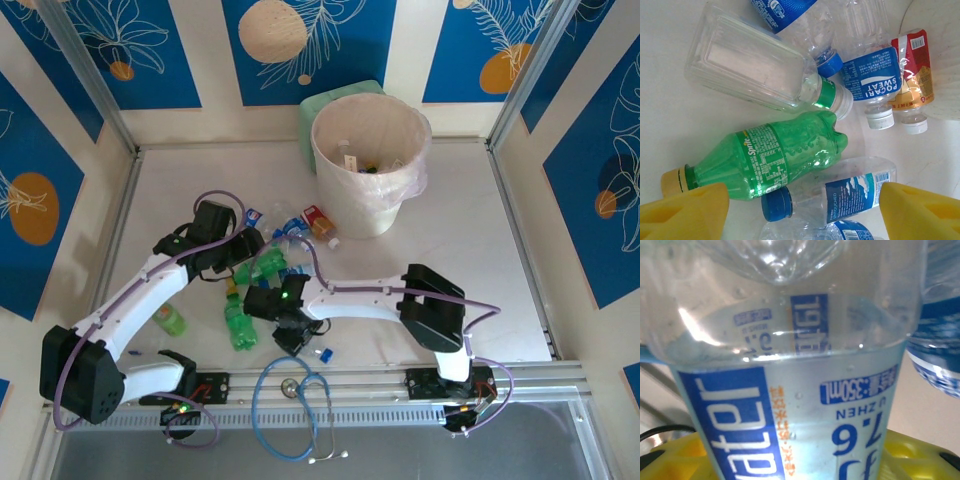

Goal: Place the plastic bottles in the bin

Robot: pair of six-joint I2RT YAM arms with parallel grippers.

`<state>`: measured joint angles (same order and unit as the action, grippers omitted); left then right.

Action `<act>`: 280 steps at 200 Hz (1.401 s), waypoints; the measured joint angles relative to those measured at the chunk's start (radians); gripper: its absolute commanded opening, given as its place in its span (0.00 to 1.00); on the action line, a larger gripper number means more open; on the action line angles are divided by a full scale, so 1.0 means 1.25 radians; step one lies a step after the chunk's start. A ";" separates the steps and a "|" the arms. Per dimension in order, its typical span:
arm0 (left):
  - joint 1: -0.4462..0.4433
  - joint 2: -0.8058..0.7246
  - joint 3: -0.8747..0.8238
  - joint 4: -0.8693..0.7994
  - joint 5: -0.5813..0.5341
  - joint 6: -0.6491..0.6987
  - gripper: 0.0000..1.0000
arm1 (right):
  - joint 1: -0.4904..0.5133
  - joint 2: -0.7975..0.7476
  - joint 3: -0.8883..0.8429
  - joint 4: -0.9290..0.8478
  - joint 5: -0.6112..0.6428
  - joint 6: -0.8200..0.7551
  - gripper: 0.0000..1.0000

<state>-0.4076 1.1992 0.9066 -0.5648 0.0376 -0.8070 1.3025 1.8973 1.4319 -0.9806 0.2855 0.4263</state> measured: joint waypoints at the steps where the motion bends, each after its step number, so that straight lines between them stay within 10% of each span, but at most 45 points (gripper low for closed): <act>1: 0.000 0.000 0.000 0.000 0.000 0.000 0.78 | 0.000 -0.002 0.000 0.000 0.000 0.000 0.48; 81: 0.000 0.000 0.006 -0.003 -0.004 0.001 0.78 | -0.045 -0.244 0.073 -0.020 0.043 0.000 0.46; 150: 0.000 0.000 0.030 -0.003 -0.003 0.002 0.76 | -0.284 -0.402 0.234 0.015 0.072 0.020 0.46; 280: -0.007 0.014 0.054 0.000 0.015 0.003 0.75 | -0.769 -0.099 0.711 -0.030 -0.068 0.156 0.45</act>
<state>-0.4160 1.2167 0.9737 -0.5648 0.0559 -0.8032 0.3412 1.7733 2.3203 -1.0180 0.2005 0.6209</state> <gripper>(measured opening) 0.756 0.464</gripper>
